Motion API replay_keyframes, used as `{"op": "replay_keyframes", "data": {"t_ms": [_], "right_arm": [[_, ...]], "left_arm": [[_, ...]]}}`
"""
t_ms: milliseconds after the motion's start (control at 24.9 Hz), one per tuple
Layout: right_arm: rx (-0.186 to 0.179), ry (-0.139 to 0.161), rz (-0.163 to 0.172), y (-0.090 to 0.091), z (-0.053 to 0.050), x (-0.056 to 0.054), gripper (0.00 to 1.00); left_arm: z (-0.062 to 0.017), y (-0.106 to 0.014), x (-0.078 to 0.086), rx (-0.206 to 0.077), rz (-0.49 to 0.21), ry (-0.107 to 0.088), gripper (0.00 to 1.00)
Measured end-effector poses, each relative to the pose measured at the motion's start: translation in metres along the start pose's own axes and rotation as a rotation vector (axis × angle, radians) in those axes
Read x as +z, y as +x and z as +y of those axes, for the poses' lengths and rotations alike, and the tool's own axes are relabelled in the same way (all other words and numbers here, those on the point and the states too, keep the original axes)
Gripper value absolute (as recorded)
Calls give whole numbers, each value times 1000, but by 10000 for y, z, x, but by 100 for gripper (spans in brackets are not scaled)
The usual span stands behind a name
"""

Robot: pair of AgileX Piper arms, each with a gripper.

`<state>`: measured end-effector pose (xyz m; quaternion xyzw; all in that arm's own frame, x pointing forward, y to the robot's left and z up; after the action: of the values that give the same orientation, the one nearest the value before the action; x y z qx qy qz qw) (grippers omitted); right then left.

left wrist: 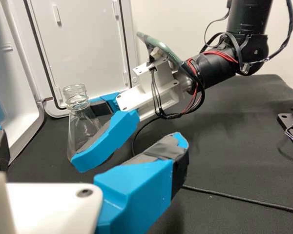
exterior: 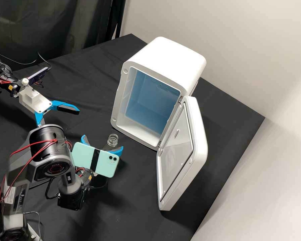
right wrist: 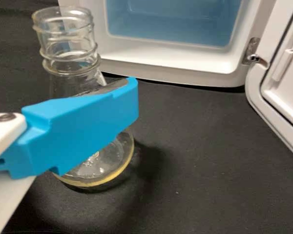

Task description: Place the flask in the incubator

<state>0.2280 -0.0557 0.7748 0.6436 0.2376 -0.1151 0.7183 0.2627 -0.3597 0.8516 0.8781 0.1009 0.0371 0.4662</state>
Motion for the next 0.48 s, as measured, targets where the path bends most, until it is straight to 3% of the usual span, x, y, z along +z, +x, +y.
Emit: {"op": "replay_keyframes", "data": {"t_ms": [483], "right_arm": [[-1,0,9,83,-19,-34,100]], "left_arm": [[0,0,0,0,0,0,100]]}}
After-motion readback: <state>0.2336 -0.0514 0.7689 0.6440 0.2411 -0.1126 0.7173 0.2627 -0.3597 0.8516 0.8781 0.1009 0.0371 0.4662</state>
